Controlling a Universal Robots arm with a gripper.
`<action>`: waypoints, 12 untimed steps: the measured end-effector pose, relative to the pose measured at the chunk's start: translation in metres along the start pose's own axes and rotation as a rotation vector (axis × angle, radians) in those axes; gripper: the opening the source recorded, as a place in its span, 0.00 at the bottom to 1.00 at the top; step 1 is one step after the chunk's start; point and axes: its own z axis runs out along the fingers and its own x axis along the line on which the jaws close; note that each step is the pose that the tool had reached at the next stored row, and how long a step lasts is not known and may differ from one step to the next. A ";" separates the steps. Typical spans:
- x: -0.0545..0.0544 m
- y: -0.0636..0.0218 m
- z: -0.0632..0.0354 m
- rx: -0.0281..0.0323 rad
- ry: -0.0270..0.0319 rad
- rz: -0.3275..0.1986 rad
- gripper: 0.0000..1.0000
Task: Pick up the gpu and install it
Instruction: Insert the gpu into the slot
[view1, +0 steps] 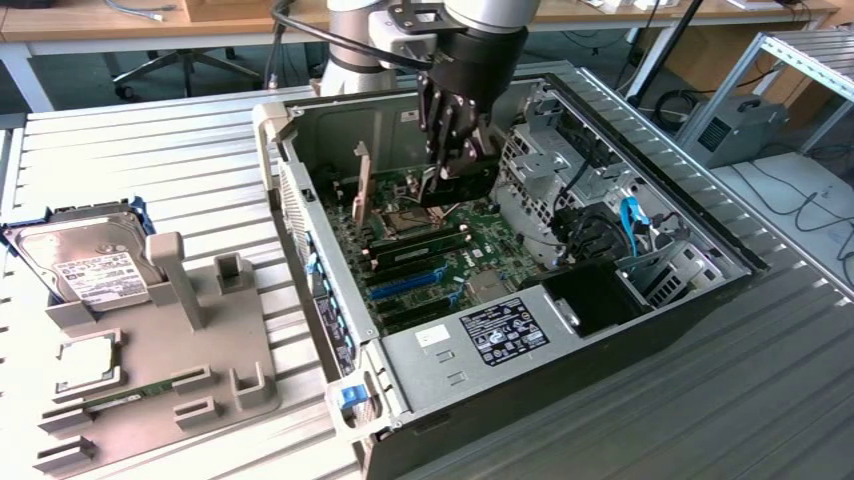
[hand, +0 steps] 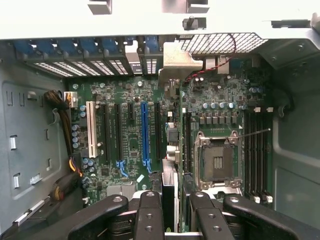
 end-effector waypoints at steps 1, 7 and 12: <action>0.000 0.0000 0.0004 0.0000 0.0000 0.000 0.26; 0.000 -0.0001 0.0030 0.0000 0.0000 0.000 0.26; 0.000 -0.0001 0.0047 -0.0001 0.0002 -0.001 0.26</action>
